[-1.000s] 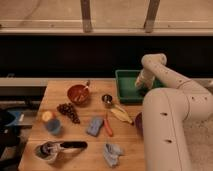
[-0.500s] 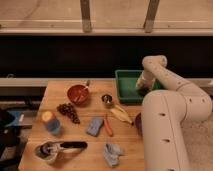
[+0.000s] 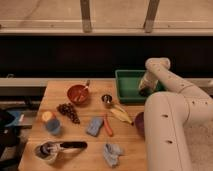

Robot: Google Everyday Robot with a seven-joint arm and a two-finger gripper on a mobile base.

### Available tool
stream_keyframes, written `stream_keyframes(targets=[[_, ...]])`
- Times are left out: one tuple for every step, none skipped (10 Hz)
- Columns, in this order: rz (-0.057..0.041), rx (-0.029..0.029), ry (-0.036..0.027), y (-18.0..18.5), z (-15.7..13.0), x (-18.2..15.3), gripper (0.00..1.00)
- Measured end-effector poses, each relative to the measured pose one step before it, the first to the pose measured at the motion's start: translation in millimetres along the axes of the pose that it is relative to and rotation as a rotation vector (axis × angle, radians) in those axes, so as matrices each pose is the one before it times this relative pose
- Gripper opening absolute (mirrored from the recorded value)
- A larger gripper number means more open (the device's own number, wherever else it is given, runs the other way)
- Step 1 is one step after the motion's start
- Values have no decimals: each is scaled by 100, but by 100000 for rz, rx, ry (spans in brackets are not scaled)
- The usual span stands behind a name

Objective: Place eraser in tray

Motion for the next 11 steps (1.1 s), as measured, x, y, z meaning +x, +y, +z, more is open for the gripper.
stream_keyframes(targets=[[295,-709,-924,-122,-254,93,30],[48,-731,-494,55,-129,111,21],[64,-585,-401,-16,-144,69,12],[51,-458,-430,-143,-96,113,3],[-131,-395,-228,3,-58,58,0],[77,-559,-203,71,-48,10,0],[40,-1158,-136,44,-133,-8,0],[-3,-3521,-614,227,-656,-198,0],[-438,-2360,-757,225,-764,-153,0],[-1371,-2945,-1569,547,-1313,-298,0],[-3002,-3819,-2002,1280,-1649,-324,0]])
